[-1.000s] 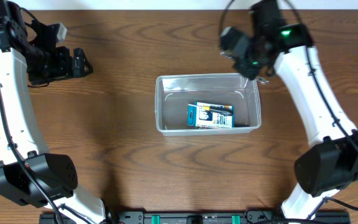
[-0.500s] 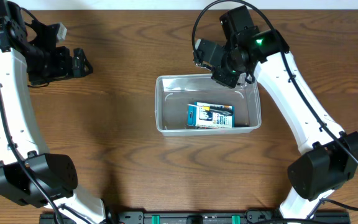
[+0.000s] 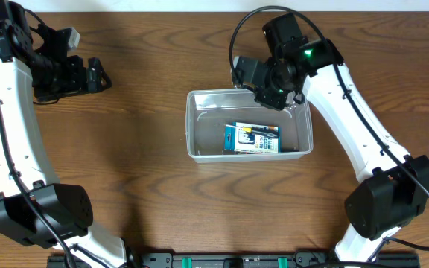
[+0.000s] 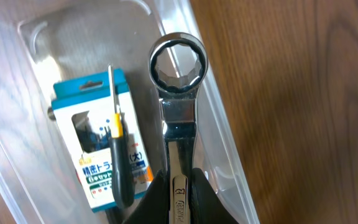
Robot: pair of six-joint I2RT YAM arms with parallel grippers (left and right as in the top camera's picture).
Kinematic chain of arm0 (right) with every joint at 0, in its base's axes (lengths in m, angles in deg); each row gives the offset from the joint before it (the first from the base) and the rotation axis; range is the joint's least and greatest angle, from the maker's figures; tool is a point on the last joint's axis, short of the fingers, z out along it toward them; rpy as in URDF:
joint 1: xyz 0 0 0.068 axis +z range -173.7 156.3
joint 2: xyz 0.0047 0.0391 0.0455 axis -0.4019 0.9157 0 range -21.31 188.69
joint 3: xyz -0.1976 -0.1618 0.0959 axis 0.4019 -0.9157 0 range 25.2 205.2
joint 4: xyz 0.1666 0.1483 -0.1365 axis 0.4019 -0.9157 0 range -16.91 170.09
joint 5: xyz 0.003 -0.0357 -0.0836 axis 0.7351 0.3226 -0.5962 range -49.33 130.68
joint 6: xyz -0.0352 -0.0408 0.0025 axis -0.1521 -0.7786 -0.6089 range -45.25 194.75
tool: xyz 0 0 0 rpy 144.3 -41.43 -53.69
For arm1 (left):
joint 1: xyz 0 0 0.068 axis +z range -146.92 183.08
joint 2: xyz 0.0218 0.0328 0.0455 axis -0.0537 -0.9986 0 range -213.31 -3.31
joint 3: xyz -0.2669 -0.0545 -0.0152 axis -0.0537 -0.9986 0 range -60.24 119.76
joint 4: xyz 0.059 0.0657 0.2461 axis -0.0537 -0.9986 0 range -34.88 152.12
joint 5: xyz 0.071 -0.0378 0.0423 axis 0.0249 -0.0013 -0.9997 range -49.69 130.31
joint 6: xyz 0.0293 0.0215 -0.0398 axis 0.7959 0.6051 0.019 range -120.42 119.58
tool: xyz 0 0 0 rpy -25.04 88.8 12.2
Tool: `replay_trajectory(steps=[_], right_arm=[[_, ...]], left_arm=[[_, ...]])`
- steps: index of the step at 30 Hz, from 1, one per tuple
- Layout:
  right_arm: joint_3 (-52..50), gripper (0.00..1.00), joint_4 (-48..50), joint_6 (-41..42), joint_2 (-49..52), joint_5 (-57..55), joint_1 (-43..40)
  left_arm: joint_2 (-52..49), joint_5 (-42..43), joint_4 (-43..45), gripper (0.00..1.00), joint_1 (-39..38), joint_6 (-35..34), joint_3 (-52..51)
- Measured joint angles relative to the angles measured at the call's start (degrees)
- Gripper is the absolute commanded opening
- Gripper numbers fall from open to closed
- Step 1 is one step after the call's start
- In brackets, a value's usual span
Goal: Pack container
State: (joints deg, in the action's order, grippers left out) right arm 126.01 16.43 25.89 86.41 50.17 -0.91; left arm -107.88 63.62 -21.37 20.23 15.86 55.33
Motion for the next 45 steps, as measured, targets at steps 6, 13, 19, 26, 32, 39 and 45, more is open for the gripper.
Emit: replay_trajectory(steps=[6, 13, 19, 26, 32, 39, 45], right_arm=[[-0.17, 0.10, -0.07, -4.42, 0.00, 0.04, 0.00], [-0.20, 0.23, -2.01, -9.90, 0.00, 0.15, 0.00], [-2.49, 0.16, -2.12, -14.51, -0.09, 0.17, 0.00], [-5.05, 0.14, -1.60, -16.50, -0.09, 0.22, 0.00], [-5.11, 0.64, 1.51, -14.29, -0.11, 0.42, 0.00], [-4.59, 0.99, 4.74, -3.82, -0.11, 0.61, 0.00], [-1.70, 0.99, 4.81, 11.91, -2.47, -0.76, -0.20]], left_arm=[[0.00, 0.00, 0.00, 0.98, 0.00, 0.00, 0.00], [0.00, 0.00, 0.00, 0.98, 0.00, 0.00, 0.00], [0.00, 0.00, 0.00, 0.98, 0.00, 0.00, 0.00], [0.00, 0.00, 0.00, 0.98, -0.02, 0.00, 0.00], [0.00, 0.00, 0.00, 0.98, 0.00, 0.00, 0.00], [0.00, 0.02, 0.00, 0.98, 0.00, 0.00, 0.00], [0.00, 0.00, 0.00, 0.98, 0.00, 0.00, 0.00]])
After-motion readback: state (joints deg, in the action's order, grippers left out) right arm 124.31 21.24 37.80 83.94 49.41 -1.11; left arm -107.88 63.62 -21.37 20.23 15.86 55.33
